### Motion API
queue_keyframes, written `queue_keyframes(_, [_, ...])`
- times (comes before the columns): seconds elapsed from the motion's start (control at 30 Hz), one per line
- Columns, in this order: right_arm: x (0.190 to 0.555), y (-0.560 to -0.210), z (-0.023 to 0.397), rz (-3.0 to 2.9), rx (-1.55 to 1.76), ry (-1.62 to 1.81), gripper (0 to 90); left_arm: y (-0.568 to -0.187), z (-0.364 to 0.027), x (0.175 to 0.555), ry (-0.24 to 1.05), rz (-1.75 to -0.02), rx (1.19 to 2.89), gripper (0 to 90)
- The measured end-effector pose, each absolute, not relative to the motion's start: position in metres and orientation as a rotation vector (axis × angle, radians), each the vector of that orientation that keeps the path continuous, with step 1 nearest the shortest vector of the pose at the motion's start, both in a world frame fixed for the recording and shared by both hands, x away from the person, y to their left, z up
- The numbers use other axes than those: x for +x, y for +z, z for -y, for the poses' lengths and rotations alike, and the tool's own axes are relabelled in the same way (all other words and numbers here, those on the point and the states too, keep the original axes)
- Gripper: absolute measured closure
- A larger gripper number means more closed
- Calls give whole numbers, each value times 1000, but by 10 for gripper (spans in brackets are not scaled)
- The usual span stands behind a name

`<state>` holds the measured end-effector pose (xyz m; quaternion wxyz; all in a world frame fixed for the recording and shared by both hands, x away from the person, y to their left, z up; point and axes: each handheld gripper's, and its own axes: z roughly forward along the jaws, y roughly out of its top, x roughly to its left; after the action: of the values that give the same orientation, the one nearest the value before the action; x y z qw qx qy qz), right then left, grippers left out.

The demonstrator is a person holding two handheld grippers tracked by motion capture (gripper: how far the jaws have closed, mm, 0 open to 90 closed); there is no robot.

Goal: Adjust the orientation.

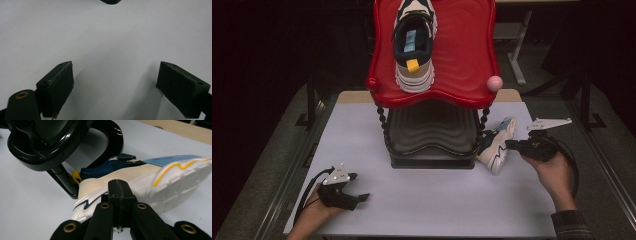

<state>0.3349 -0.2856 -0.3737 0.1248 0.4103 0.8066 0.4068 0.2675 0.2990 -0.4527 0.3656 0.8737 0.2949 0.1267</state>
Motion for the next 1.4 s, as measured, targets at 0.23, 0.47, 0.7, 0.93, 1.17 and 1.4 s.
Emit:
queue_keyframes(0.23, [337,-379,279,-2385,1203,1140,900,-453,-299,267,326,-758,2245,129])
queue_keyframes(0.47, [332,-379,280,-2364,1203,1124,900,-453,-299,267,329,-759,2243,130])
queue_keyframes(0.7, [322,-378,291,-2335,1223,1113,900,-453,-299,267,331,-759,2242,130])
queue_keyframes(0.93, [310,-381,309,-2313,1270,1106,900,-453,-299,267,331,-759,2243,130])
queue_keyframes(1.17, [303,-386,318,-2300,1300,1095,900,-453,-299,267,331,-759,2242,130])
queue_keyframes(1.4, [295,-393,329,-2291,1341,1067,900,-453,-299,267,331,-759,2242,130])
